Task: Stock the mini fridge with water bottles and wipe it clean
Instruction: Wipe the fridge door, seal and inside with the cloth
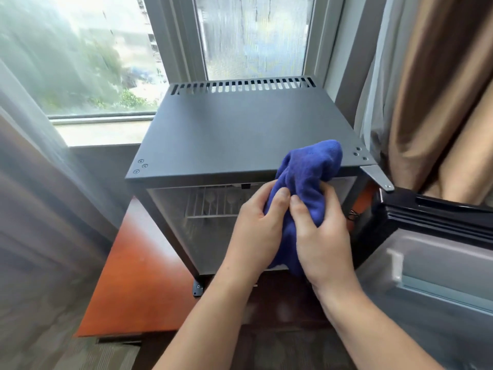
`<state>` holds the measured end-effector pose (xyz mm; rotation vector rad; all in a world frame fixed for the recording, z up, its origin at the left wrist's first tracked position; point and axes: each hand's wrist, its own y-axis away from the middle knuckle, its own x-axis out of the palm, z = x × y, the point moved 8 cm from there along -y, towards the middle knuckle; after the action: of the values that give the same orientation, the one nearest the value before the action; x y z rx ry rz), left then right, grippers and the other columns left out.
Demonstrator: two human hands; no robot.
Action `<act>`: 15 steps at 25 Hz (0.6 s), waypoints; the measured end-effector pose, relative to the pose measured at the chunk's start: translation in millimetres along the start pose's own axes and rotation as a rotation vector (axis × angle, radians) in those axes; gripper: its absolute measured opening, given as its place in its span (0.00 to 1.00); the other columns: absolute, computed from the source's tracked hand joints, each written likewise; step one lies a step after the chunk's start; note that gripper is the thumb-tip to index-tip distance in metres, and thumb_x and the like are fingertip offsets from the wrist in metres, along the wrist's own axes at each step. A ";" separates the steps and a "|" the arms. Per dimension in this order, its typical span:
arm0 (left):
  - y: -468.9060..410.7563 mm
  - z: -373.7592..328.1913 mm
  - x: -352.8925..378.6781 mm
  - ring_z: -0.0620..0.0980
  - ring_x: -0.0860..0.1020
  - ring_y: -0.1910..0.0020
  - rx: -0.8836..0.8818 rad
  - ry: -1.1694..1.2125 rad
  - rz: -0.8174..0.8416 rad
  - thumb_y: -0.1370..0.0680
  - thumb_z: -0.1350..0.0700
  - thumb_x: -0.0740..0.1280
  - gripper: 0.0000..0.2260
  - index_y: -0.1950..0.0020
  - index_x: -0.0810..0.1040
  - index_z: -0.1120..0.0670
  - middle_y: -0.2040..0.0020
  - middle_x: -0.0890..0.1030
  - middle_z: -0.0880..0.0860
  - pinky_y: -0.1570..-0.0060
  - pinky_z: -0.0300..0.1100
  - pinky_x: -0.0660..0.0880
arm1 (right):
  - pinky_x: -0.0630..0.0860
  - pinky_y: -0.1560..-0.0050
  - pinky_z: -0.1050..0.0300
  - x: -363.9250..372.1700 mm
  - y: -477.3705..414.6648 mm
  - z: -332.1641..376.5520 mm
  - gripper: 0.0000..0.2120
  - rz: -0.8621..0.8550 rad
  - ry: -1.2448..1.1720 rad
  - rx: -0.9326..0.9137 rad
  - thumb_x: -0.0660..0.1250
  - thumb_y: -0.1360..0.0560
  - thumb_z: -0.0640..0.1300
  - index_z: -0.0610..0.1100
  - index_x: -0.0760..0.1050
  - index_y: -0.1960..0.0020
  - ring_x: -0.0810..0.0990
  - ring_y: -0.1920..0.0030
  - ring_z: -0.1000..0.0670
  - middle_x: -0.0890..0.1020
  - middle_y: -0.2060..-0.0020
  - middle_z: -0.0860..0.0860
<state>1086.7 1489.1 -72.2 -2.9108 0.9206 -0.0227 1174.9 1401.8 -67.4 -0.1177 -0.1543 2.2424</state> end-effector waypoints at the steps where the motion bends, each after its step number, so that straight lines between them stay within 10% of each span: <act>1: 2.6 1.6 -13.2 0.45 0.84 0.48 0.000 0.020 -0.035 0.15 0.57 0.62 0.10 0.43 0.83 0.51 0.50 0.87 0.49 0.46 0.41 0.79 | 0.77 0.47 0.66 12.5 3.2 1.1 0.11 0.030 0.002 -0.003 0.68 0.20 0.43 0.57 0.76 0.42 0.83 0.48 0.62 0.85 0.51 0.62; 15: 39.5 11.8 -184.8 0.55 0.84 0.43 0.013 0.176 -0.486 0.14 0.57 0.59 0.15 0.49 0.85 0.46 0.47 0.87 0.55 0.42 0.48 0.79 | 0.75 0.52 0.71 181.7 47.5 27.8 0.08 0.481 0.010 -0.053 0.70 0.22 0.44 0.54 0.78 0.45 0.83 0.50 0.61 0.85 0.54 0.58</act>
<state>913.3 1564.0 -85.1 -3.0765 0.2055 -0.3176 1021.1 1512.2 -52.8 -0.2133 -0.1964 2.7171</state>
